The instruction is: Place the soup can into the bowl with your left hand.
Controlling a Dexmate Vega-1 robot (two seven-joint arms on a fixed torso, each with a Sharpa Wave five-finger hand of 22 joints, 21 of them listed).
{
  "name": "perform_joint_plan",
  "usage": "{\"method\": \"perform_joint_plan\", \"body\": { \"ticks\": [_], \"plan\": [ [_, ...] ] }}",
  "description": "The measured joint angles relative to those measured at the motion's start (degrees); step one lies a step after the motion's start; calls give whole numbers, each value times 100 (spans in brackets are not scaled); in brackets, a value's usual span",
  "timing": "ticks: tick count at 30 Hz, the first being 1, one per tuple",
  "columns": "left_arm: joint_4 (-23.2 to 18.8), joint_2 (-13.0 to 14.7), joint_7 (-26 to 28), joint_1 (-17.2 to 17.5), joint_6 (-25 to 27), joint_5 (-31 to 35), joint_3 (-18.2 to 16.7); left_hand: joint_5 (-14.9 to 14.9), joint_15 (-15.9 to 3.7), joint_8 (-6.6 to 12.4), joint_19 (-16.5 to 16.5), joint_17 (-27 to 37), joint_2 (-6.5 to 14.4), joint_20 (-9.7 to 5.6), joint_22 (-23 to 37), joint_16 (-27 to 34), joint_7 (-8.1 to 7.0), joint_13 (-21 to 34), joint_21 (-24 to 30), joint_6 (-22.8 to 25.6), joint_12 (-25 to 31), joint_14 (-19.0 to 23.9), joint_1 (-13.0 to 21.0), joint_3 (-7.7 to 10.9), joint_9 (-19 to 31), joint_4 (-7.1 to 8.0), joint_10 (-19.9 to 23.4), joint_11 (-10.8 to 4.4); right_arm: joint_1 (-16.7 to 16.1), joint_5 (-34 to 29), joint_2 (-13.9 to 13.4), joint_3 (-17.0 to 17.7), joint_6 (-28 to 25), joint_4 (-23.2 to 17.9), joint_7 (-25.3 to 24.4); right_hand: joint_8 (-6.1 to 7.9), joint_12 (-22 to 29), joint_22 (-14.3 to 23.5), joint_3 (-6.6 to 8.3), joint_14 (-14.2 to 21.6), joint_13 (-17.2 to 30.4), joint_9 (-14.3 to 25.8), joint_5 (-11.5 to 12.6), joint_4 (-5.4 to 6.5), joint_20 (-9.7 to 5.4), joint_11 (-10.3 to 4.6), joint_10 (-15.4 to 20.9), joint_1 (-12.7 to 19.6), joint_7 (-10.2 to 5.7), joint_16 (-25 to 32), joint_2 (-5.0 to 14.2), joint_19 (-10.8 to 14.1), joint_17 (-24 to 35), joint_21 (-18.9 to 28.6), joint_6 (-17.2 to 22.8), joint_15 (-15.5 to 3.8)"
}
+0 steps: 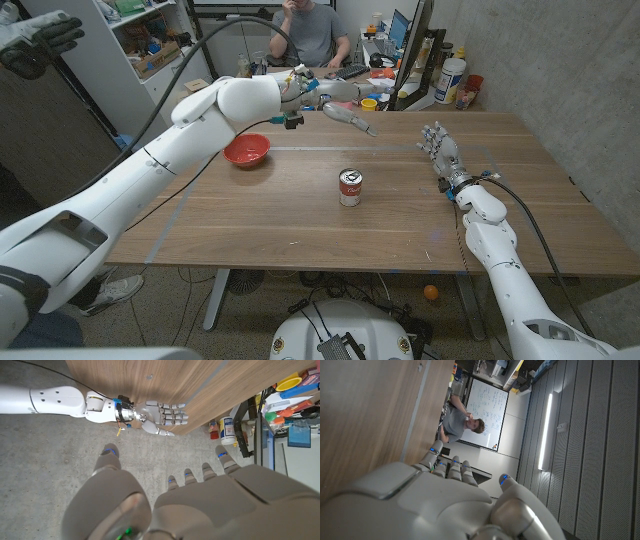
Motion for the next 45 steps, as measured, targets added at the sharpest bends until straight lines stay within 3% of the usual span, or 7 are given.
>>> {"method": "perform_joint_plan", "body": {
  "ticks": [19,45],
  "plan": [
    [-35,-34,-734,-256,190,371,144,52,50,84,-21,8,132,-23,-1,86,0,27,-83,0,84,7,442,24,27,-23,3,97,14,2,2,33,3,52,2,0,0,0,0,20,0,0,0,0,0,-19,42,0,0,0,0,0,0,-43,0,20],
    [253,-387,-1514,-608,261,1278,797,52,48,128,-20,26,230,-22,3,148,0,53,-126,0,88,7,773,24,53,-22,3,159,157,55,24,101,159,389,86,0,0,0,0,41,0,0,0,0,0,-20,41,0,-32,0,0,0,0,-87,31,41]
  ]
}}
